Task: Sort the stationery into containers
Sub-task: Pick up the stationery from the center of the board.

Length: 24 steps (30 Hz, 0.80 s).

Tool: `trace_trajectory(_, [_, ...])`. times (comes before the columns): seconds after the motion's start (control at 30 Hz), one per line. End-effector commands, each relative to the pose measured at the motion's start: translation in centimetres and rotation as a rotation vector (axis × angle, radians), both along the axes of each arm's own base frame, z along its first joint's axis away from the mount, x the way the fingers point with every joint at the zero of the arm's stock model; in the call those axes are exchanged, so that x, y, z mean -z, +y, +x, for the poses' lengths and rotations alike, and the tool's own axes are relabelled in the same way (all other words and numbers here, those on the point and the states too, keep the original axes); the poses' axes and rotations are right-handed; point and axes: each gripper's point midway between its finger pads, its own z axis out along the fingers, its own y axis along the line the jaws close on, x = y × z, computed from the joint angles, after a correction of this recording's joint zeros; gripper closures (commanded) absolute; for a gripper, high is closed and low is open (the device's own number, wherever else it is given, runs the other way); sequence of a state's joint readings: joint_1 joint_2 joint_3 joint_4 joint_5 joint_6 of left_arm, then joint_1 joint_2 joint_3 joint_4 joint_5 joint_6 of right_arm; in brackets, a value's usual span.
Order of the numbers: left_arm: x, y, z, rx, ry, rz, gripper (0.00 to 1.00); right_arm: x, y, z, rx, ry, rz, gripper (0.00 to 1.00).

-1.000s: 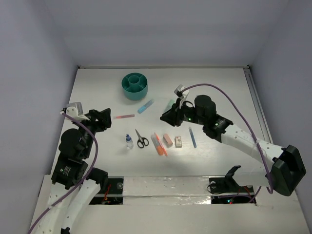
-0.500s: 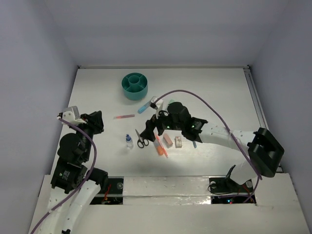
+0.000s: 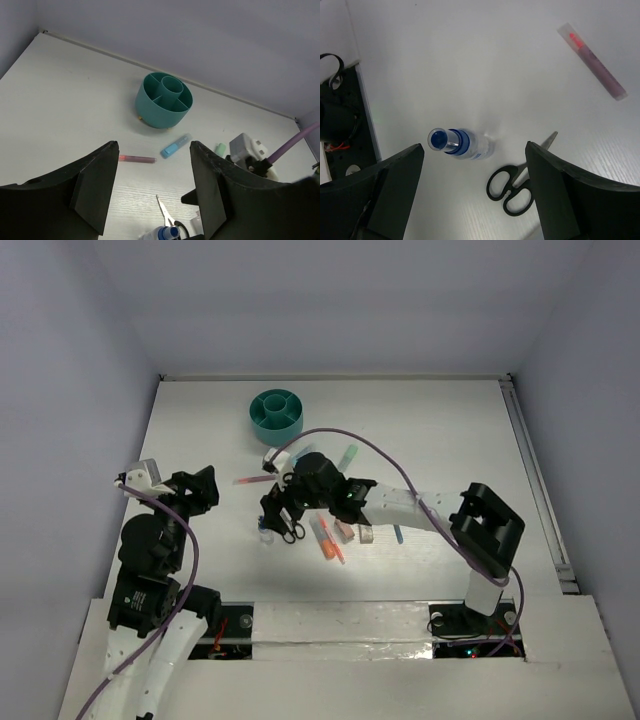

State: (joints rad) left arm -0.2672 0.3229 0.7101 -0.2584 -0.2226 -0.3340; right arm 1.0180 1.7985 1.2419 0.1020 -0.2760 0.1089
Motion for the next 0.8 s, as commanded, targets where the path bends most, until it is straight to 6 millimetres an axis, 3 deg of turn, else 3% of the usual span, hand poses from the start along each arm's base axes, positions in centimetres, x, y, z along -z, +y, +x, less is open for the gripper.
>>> trace_trajectory(0.0, [-1.2, -0.1, -0.1, 0.012, -0.054, -0.005, 0.45, -1.7, 2.2, -1.3, -0.078, -0.042, 0.028, 0.12])
trace_trajectory(0.27, [-1.3, -0.3, -0.1, 0.019, -0.055, -0.004, 0.45, 0.7, 3.4, -0.4, -0.052, -0.046, -0.017, 0.16])
trace_trajectory(0.4, [-1.4, -0.3, -0.2, 0.021, -0.06, -0.005, 0.45, 1.2, 3.4, -0.2, -0.045, -0.047, -0.029, 0.28])
trace_trajectory(0.43, [-1.3, -0.3, -0.2, 0.021, -0.058, -0.005, 0.45, 1.4, 3.3, 0.0, -0.039, -0.05, -0.034, 0.36])
trace_trajectory(0.53, [-1.4, -0.3, -0.2, 0.024, -0.063, -0.003, 0.45, 1.5, 3.4, -0.2, -0.031, -0.059, -0.039, 0.48])
trace_trajectory(0.57, [-1.4, -0.3, -0.2, 0.024, -0.061, -0.001, 0.45, 1.5, 3.4, -0.1, -0.026, -0.061, -0.041, 0.56])
trace_trajectory(0.6, [-1.4, -0.3, -0.2, 0.022, -0.061, -0.001, 0.45, 1.4, 3.4, 0.1, -0.019, -0.066, -0.039, 0.76])
trace_trajectory(0.73, [-1.5, -0.3, -0.3, 0.022, -0.064, 0.0, 0.45, -0.7, 3.6, 0.8, 0.021, -0.098, 0.017, 0.88])
trace_trajectory(0.77, [-1.4, -0.3, -0.2, 0.024, -0.063, 0.0, 0.45, -2.4, 3.6, 1.3, 0.052, -0.124, 0.058, 0.89])
